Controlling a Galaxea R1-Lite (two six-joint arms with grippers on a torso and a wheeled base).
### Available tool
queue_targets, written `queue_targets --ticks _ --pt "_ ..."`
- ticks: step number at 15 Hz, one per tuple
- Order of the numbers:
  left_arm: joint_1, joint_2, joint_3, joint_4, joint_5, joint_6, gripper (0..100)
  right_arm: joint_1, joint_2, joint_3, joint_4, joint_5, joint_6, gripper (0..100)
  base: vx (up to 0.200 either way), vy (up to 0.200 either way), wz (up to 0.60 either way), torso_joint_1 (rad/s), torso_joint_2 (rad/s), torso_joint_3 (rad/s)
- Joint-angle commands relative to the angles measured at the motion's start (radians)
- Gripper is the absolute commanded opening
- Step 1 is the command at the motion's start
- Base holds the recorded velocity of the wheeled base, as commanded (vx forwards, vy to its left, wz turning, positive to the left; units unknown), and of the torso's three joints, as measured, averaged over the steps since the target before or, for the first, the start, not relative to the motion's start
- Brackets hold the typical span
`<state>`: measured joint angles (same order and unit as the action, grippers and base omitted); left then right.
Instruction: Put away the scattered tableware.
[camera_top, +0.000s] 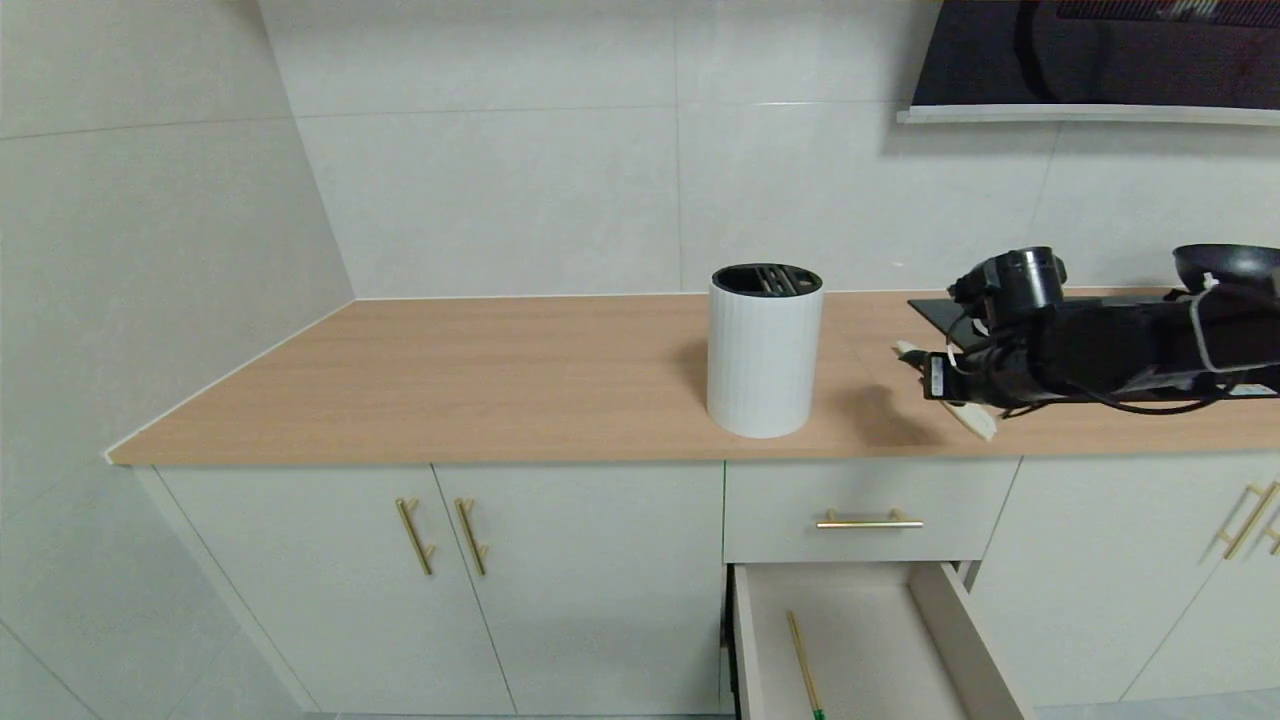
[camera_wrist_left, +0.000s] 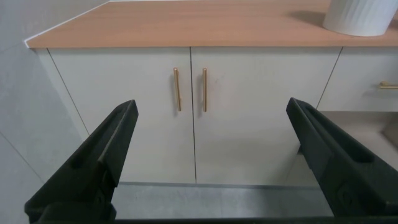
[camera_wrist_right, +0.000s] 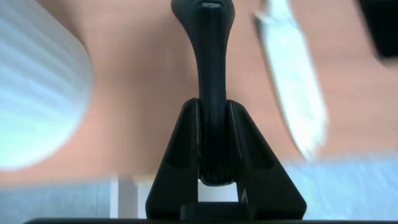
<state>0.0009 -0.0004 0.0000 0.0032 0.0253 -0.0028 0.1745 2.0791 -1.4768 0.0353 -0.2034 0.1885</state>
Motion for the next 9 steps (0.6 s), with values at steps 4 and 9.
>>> queue_targets --ticks 4,9 --pt "0.001 0.0 0.0 0.0 -0.001 0.0 100 0.074 -0.412 0.538 -0.011 0.025 0.026 0 0.0 0.0 0.0 0.0 0.0 0.0" --pt "0.001 0.0 0.0 0.0 0.001 0.0 100 0.109 -0.421 0.659 -0.029 0.027 0.072 0 0.0 0.0 0.0 0.0 0.0 0.0"
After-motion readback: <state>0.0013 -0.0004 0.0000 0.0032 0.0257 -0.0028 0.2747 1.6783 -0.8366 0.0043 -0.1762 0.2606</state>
